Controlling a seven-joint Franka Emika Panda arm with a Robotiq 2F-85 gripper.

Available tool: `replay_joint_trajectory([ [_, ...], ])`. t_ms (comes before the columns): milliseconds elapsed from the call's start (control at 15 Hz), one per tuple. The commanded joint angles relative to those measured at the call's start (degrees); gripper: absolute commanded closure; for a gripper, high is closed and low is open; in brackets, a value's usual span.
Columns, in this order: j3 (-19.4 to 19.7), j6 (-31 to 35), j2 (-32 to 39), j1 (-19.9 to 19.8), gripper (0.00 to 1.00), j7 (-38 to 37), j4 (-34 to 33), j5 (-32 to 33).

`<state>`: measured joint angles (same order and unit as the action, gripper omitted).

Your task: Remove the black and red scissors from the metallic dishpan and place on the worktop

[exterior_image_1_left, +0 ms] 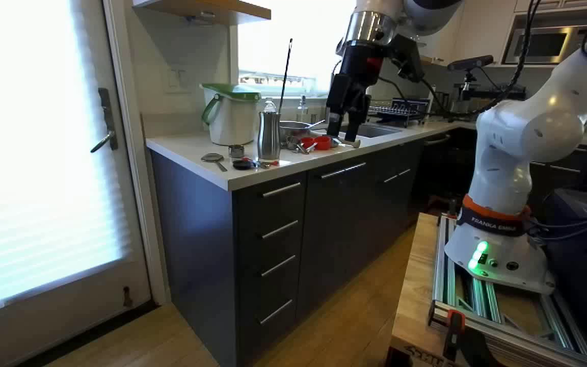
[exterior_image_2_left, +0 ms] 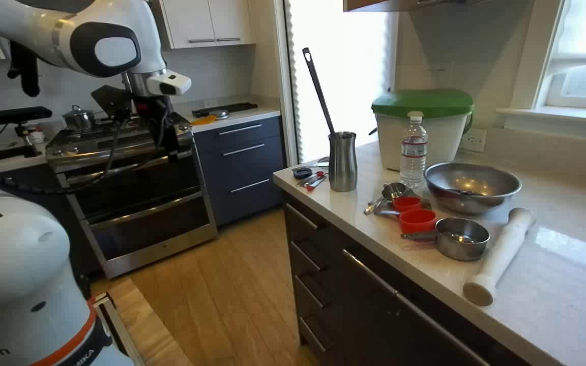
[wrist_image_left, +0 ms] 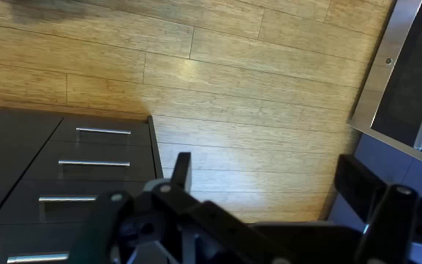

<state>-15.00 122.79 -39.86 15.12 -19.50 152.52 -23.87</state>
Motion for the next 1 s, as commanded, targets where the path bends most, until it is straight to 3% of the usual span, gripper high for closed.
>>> replay_joint_trajectory([
  [0, -0.07, -0.21, -0.03, -0.15, 0.00, 0.05, -0.11, -0.03],
  [733, -0.07, -0.21, -0.03, -0.15, 0.00, 0.05, -0.11, -0.03],
  [933, 3.06, -0.86, -3.43, -3.30, 0.00, 3.41, 1.76, 4.32],
])
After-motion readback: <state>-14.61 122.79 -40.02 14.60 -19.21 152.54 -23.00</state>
